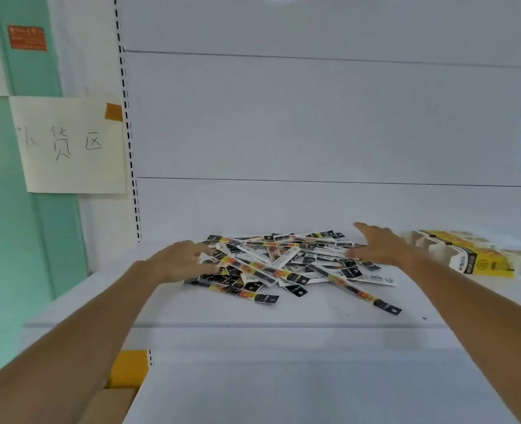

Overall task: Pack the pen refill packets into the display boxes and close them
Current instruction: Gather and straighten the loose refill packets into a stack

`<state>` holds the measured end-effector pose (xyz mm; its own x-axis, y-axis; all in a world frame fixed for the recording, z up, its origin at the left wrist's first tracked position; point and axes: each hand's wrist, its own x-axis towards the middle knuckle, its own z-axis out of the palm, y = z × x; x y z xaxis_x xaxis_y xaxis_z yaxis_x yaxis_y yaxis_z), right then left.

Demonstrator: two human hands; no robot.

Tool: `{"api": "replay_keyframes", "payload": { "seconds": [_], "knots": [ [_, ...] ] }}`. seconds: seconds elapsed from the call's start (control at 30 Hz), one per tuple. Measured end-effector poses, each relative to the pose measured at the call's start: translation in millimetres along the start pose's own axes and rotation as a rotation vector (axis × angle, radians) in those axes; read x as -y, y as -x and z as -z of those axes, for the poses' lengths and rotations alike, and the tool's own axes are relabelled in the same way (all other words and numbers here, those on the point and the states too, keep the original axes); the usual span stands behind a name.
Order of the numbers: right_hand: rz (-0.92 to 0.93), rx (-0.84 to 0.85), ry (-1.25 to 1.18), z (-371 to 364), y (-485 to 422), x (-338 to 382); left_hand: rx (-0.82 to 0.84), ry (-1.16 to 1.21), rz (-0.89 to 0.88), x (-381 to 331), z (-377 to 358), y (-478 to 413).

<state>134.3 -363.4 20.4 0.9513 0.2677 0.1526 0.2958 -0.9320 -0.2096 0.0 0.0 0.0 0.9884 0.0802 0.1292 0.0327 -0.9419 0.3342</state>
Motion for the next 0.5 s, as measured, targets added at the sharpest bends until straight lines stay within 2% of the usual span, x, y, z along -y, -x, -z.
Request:
{"api": "replay_keyframes", "payload": {
  "seconds": [0.17, 0.5],
  "knots": [
    [-0.166, 0.117, 0.122, -34.2, 16.5, -17.6, 0.042, 0.003, 0.057, 13.1, -25.2, 10.1],
    [-0.055, -0.015, 0.167, -65.8, 16.8, 60.5, -0.097, -0.274, 0.044, -31.6, -51.9, -2.2]
  ]
}}
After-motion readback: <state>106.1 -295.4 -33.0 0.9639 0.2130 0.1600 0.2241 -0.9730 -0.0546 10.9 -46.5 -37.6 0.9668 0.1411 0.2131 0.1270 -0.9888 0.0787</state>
